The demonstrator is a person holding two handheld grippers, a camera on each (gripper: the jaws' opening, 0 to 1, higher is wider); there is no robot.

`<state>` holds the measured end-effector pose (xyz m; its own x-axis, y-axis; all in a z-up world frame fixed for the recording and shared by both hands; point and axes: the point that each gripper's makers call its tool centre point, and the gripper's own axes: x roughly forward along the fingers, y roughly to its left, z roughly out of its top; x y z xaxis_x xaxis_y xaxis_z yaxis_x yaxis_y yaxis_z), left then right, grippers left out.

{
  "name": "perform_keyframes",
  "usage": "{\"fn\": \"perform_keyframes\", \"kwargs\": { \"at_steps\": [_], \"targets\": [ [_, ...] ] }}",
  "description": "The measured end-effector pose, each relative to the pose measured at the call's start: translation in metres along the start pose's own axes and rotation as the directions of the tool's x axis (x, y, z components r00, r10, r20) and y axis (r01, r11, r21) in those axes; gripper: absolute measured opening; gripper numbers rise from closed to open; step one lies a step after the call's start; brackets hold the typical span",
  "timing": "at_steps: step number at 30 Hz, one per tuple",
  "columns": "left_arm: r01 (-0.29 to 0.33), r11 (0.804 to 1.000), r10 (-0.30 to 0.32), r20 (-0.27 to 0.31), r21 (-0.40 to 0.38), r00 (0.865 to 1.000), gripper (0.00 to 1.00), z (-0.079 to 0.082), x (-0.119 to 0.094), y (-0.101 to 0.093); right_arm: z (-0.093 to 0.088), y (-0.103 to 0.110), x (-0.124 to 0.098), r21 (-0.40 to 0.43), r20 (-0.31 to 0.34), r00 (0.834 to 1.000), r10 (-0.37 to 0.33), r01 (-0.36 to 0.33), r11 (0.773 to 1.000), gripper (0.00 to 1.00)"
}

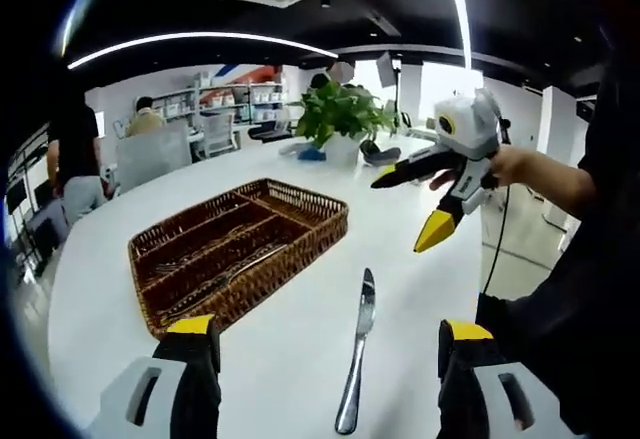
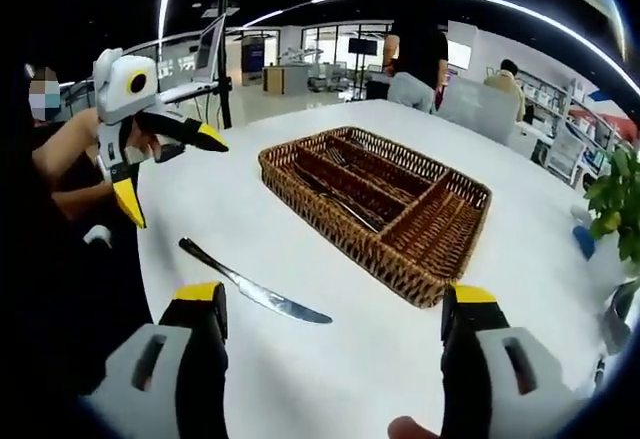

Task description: Arrange the knives, forks, and spoons in their matching storage slots by inserting each utensil handle-first until every utensil is classified and aligned in the correct compartment

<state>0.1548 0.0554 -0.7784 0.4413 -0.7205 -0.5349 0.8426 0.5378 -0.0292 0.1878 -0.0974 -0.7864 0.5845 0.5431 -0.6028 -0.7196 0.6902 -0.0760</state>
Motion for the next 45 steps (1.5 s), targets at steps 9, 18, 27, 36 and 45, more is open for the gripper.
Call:
{"fn": "perform_keyframes", "kwargs": {
  "at_steps": [9,18,27,36,45],
  "targets": [
    [0.05,0.998,-0.045,-0.12,0.036,0.992,0.77,-0.023,0.007,-0.016,-0.018,0.018,0.006,-0.104,-0.122,0.987,0.106,-0.119,0.987,0.77],
    [0.106,0.994,-0.101,-0.216,0.014,0.971,0.59,-0.042,0.013,-0.03,-0.033,0.024,0.016,-0.208,-0.239,0.955,0.178,-0.229,0.951,0.66],
    [0.158,0.987,-0.145,-0.303,0.021,0.942,0.47,-0.052,0.025,-0.033,-0.044,0.03,0.03,-0.307,-0.325,0.912,0.249,-0.351,0.885,0.57],
    [0.182,0.983,-0.157,-0.396,0.026,0.905,0.38,-0.061,0.035,-0.031,-0.045,0.03,0.045,-0.393,-0.385,0.88,0.279,-0.43,0.813,0.45],
    [0.172,0.984,-0.14,-0.435,0.035,0.89,0.26,-0.063,0.045,-0.025,-0.051,0.03,0.059,-0.452,-0.464,0.835,0.297,-0.511,0.731,0.32]
  ]
}}
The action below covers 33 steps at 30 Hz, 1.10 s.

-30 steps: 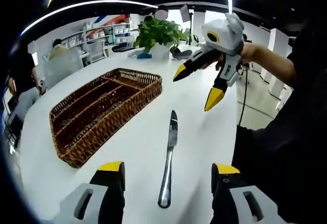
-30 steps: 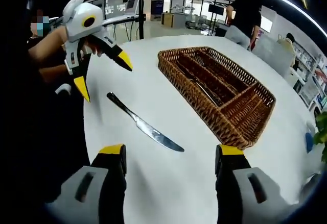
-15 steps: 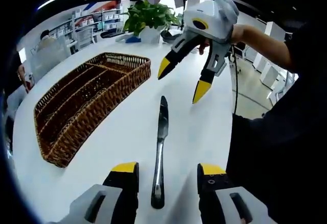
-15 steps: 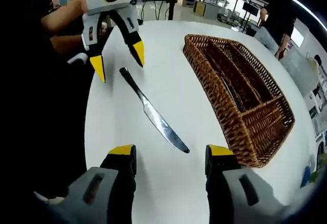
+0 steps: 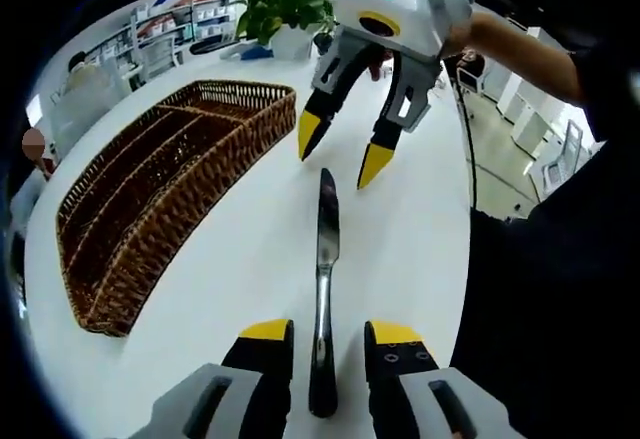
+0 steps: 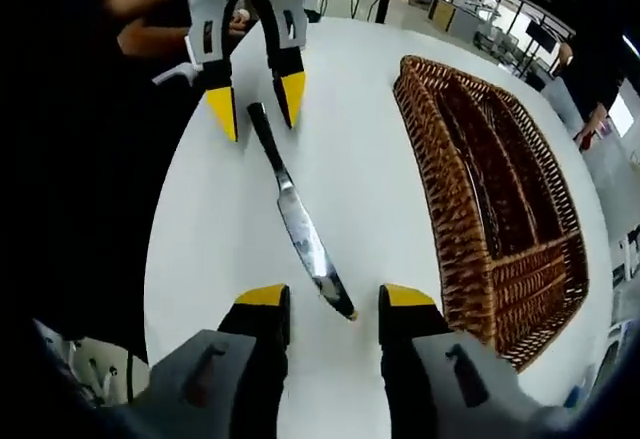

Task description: Arrange the knives, forks, and spoons in their matching storage slots by inserting each utensil handle-first until every utensil is classified and aligned in the correct compartment

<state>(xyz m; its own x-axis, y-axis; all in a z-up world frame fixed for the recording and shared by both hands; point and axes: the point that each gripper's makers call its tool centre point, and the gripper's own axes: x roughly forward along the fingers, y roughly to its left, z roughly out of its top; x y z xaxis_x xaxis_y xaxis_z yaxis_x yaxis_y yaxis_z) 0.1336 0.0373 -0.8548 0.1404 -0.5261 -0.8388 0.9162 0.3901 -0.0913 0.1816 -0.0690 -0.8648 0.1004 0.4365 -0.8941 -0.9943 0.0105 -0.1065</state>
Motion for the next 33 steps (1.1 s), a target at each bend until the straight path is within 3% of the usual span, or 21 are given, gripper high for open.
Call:
{"fn": "perform_keyframes", "kwargs": {
  "at_steps": [3,12,19,21,23,26,33],
  "targets": [
    [-0.003,1.0,0.003,-0.006,-0.003,1.0,0.21,0.002,0.002,0.003,0.0,0.001,0.004,-0.039,-0.016,1.0,0.023,-0.023,0.999,0.27],
    [0.006,1.0,-0.005,-0.028,0.012,1.0,0.18,0.004,0.01,0.004,0.0,-0.002,0.009,-0.107,-0.051,0.998,0.029,-0.034,0.994,0.23],
    [0.017,1.0,-0.016,-0.049,0.016,0.999,0.16,0.005,0.018,0.003,-0.002,0.001,0.011,-0.038,-0.052,0.995,0.091,-0.093,0.995,0.17],
    [0.018,1.0,-0.018,-0.054,0.014,0.998,0.16,0.005,0.02,0.003,-0.003,0.005,0.011,0.055,-0.037,0.992,0.125,-0.122,0.991,0.15],
    [0.021,1.0,-0.02,-0.063,0.02,0.998,0.16,0.004,0.023,0.002,-0.003,-0.002,0.012,0.034,-0.039,0.993,0.111,-0.11,0.993,0.11],
    [0.02,1.0,-0.019,-0.066,0.012,0.998,0.16,0.004,0.022,0.002,-0.003,-0.001,0.011,0.065,-0.044,0.992,0.117,-0.114,0.991,0.1],
    [0.028,1.0,-0.028,-0.058,0.009,0.998,0.15,0.006,0.023,0.002,-0.004,0.001,0.011,0.034,-0.058,0.993,0.106,-0.104,0.994,0.1]
  ]
}}
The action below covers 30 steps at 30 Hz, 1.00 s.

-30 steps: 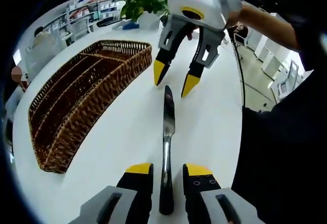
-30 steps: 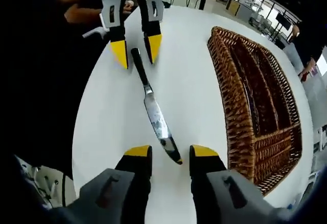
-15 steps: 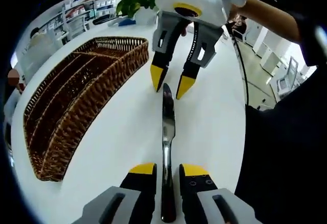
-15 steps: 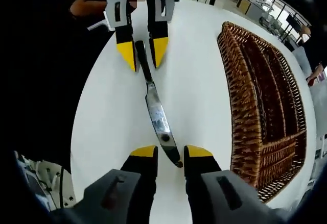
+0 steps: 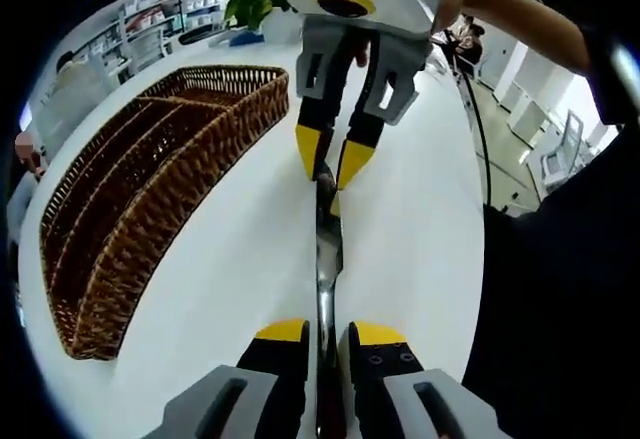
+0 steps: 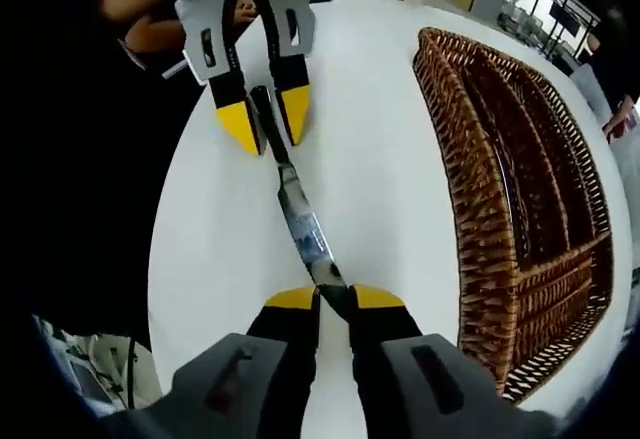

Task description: Arrange the knives, forks, and spoons in their matching storage slots by inserting each utensil handle-first until every utensil is classified and aligned in the correct compartment

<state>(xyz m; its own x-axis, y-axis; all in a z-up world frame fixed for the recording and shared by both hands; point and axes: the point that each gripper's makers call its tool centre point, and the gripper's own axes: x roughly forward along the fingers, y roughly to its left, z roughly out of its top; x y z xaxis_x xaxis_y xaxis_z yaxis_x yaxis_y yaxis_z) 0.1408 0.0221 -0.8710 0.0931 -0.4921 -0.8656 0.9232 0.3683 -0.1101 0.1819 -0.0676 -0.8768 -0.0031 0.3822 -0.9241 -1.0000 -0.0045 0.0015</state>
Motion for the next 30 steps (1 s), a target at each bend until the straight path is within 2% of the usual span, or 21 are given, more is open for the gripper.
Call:
{"fn": "perform_keyframes", "kwargs": {
  "at_steps": [2,4,7,8,18,30],
  "targets": [
    [0.005,1.0,-0.005,0.004,-0.002,1.0,0.15,0.001,0.0,0.0,0.001,0.001,0.0,-0.008,-0.014,1.0,-0.003,0.002,1.0,0.1],
    [0.006,1.0,-0.006,0.004,-0.006,1.0,0.15,0.001,0.001,0.0,0.002,0.002,0.001,-0.093,-0.049,0.999,-0.009,0.004,0.996,0.08],
    [0.008,1.0,-0.008,0.004,-0.005,1.0,0.14,0.002,0.001,0.0,0.004,0.006,0.002,-0.093,-0.074,0.997,0.001,-0.008,0.996,0.07],
    [0.005,1.0,-0.005,0.001,0.001,1.0,0.14,0.002,0.002,0.0,0.004,0.007,0.002,-0.128,-0.087,0.996,0.007,-0.019,0.992,0.06],
    [0.006,1.0,-0.006,-0.016,0.013,1.0,0.13,0.002,0.002,0.001,0.005,0.014,0.001,-0.184,-0.1,0.995,0.009,-0.027,0.982,0.05],
    [0.018,0.999,-0.017,-0.026,0.045,1.0,0.1,0.002,0.002,0.002,0.013,0.02,-0.016,-0.223,-0.11,0.994,-0.001,-0.024,0.975,0.05]
  ]
}}
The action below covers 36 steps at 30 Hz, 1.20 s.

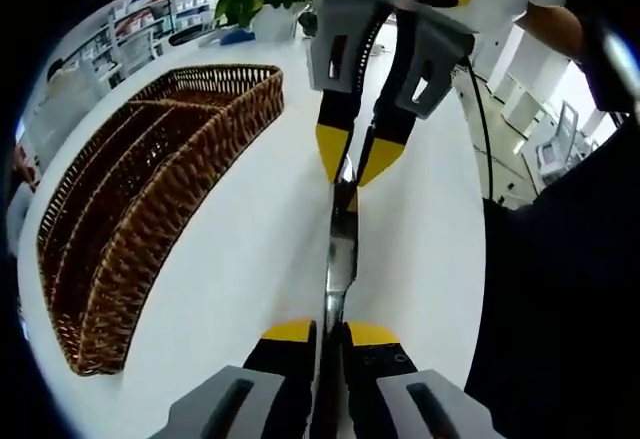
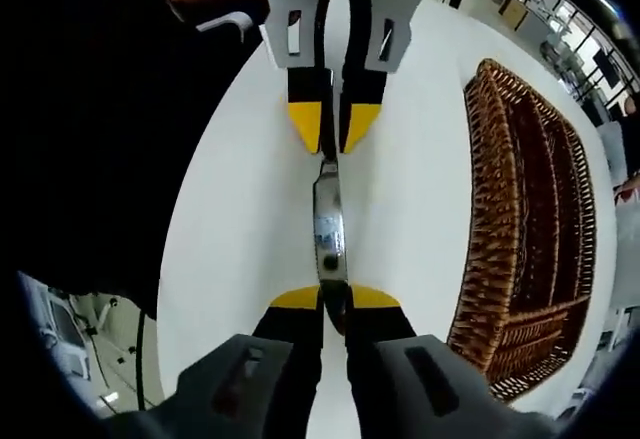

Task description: Arrange the knives, forks, and spoons in their matching storage slots by inserting each utensil handle-first until every utensil is classified and aligned in the correct compartment

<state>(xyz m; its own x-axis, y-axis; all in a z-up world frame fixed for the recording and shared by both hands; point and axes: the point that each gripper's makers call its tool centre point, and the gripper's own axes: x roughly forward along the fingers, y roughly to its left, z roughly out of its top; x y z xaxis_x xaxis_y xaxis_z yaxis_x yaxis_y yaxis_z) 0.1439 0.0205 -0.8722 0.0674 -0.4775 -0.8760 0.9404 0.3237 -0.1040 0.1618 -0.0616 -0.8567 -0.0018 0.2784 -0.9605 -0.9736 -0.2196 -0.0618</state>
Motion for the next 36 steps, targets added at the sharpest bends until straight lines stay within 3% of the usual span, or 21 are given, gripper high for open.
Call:
{"fn": "perform_keyframes", "kwargs": {
  "at_steps": [18,26,31,36],
  "targets": [
    [-0.012,0.994,0.007,0.052,0.107,0.999,0.07,0.008,0.005,-0.003,0.01,-0.002,-0.016,-0.027,0.001,1.0,-0.031,0.031,0.999,0.06],
    [-0.011,0.996,0.005,0.066,0.091,0.998,0.06,0.009,0.005,-0.002,0.009,-0.002,-0.012,-0.053,0.007,1.0,-0.025,0.026,0.998,0.09],
    [-0.011,0.995,0.005,0.06,0.098,0.998,0.06,0.009,0.005,-0.002,0.006,-0.003,-0.009,-0.071,0.007,0.999,-0.041,0.042,0.997,0.16],
    [-0.008,0.996,0.002,0.059,0.093,0.998,0.06,0.01,0.005,-0.002,0.011,0.001,-0.004,-0.091,0.04,0.998,-0.044,0.048,0.995,0.16]
  ]
}}
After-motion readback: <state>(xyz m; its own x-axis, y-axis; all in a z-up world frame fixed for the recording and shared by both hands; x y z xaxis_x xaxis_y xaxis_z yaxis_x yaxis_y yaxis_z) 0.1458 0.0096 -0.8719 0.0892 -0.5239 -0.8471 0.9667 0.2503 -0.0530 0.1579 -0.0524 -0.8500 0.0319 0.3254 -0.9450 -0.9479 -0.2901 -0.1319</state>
